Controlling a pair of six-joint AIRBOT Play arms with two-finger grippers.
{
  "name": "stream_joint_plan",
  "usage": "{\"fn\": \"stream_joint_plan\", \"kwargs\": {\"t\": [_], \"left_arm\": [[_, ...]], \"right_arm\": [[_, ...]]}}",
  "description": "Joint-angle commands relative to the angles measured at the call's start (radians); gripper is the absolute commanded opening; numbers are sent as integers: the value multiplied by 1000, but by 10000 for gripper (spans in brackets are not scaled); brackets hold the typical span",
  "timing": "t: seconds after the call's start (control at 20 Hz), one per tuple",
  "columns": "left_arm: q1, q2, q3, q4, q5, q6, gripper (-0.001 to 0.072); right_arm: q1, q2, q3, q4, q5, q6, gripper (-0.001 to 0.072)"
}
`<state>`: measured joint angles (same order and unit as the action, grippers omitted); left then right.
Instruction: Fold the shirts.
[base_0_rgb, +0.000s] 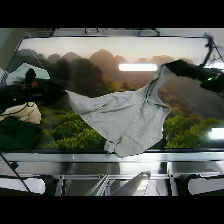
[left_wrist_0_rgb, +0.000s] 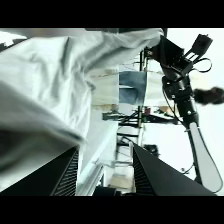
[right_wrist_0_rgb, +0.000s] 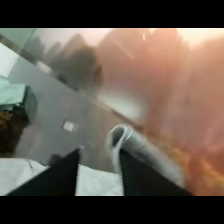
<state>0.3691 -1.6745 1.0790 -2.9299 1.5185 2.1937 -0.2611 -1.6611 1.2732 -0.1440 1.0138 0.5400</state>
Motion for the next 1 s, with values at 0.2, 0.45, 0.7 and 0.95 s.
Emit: {"fn": "stream_joint_plan", "kwargs": {"t": [0.2,0.45,0.7,0.95], "left_arm": [[144,-129,162,-13,87,-45,601],[137,59,1,94,115,-82,714],[-3,225,-369,110,-39,-82,714],[-135,253,-528,107,-91,-83,713]], "right_arm": [[-192,-21,55,-280,103,337,345],[-346,65,-89,-624,241,508,341],[-312,37,-322,-645,110,492,531],[-183,3,-333,-599,126,493,517]]}}
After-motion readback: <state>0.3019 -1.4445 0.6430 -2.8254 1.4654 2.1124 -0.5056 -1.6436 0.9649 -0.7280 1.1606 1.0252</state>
